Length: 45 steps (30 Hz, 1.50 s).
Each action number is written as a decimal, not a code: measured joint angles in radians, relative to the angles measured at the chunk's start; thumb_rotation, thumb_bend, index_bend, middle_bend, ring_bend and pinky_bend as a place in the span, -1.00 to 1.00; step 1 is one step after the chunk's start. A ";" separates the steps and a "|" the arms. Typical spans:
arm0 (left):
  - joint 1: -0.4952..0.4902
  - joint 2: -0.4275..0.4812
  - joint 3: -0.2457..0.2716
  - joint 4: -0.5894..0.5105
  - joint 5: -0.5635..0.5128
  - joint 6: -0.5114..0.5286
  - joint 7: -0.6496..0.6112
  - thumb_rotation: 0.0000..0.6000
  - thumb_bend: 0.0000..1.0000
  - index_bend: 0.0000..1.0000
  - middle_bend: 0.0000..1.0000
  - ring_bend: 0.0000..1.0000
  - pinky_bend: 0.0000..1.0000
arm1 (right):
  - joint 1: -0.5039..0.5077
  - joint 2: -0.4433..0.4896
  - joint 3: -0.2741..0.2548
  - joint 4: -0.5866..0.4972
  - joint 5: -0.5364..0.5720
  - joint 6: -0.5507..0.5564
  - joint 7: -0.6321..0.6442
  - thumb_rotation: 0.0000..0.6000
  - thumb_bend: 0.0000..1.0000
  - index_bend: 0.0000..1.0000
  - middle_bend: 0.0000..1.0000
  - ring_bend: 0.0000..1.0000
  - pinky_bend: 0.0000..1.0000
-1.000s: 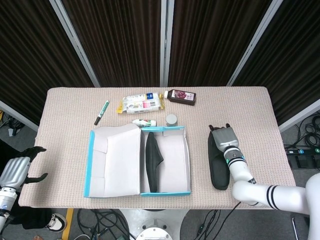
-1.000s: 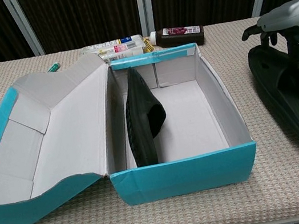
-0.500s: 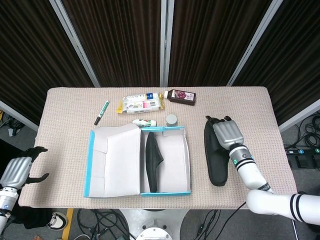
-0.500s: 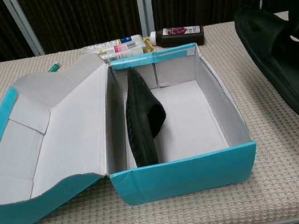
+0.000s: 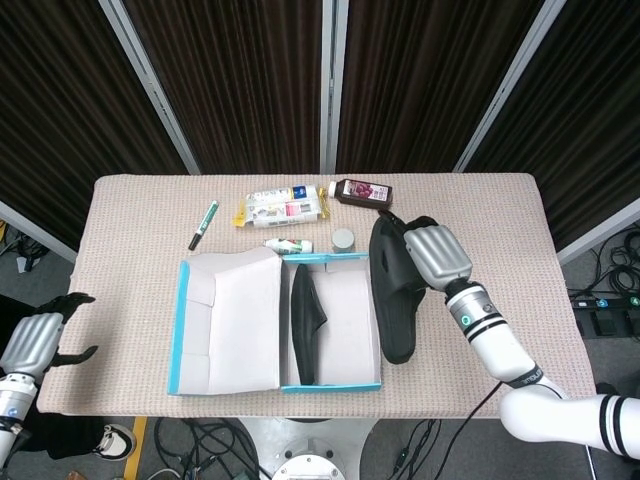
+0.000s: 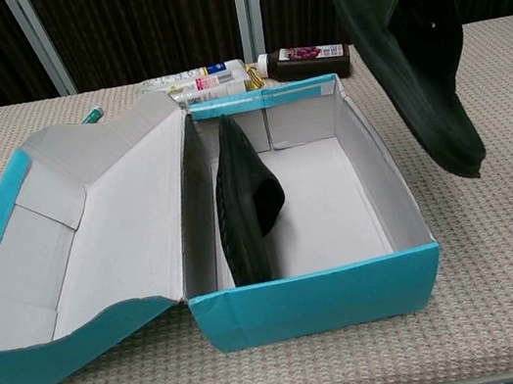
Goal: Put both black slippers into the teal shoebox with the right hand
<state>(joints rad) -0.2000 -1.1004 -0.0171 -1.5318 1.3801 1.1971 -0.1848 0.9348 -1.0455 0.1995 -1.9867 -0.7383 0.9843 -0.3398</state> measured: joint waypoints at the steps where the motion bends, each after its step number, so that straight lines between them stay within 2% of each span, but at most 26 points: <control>1: 0.000 0.000 0.000 0.001 -0.001 0.000 -0.002 1.00 -0.60 -0.58 -0.67 -0.72 -0.58 | -0.007 -0.012 0.004 0.010 -0.020 -0.003 0.026 1.00 -0.78 -1.00 -0.01 -0.48 -0.61; 17: 0.000 -0.005 -0.002 0.018 -0.004 -0.007 -0.026 1.00 -0.60 -0.58 -0.67 -0.72 -0.58 | -0.091 -0.199 0.045 0.224 -0.316 -0.143 0.477 1.00 -0.78 -1.00 -0.01 -0.48 -0.61; 23: 0.000 -0.007 -0.003 0.024 -0.003 -0.006 -0.032 1.00 -0.60 -0.58 -0.67 -0.72 -0.58 | -0.103 -0.249 0.037 0.293 -0.388 -0.198 0.570 1.00 -0.78 -1.00 -0.01 -0.48 -0.61; 32: 0.001 -0.010 -0.003 0.034 0.007 0.001 -0.052 1.00 -0.60 -0.58 -0.67 -0.72 -0.58 | -0.108 -0.291 0.023 0.346 -0.427 -0.229 0.611 1.00 -0.78 -1.00 -0.01 -0.48 -0.61; 45: 0.006 -0.016 0.001 0.045 0.010 0.003 -0.060 1.00 -0.60 -0.58 -0.67 -0.72 -0.58 | -0.109 -0.335 0.010 0.420 -0.439 -0.232 0.589 1.00 -0.78 -1.00 -0.01 -0.48 -0.61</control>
<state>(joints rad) -0.1945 -1.1164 -0.0162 -1.4864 1.3899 1.2000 -0.2449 0.8260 -1.3803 0.2096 -1.5669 -1.1768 0.7526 0.2488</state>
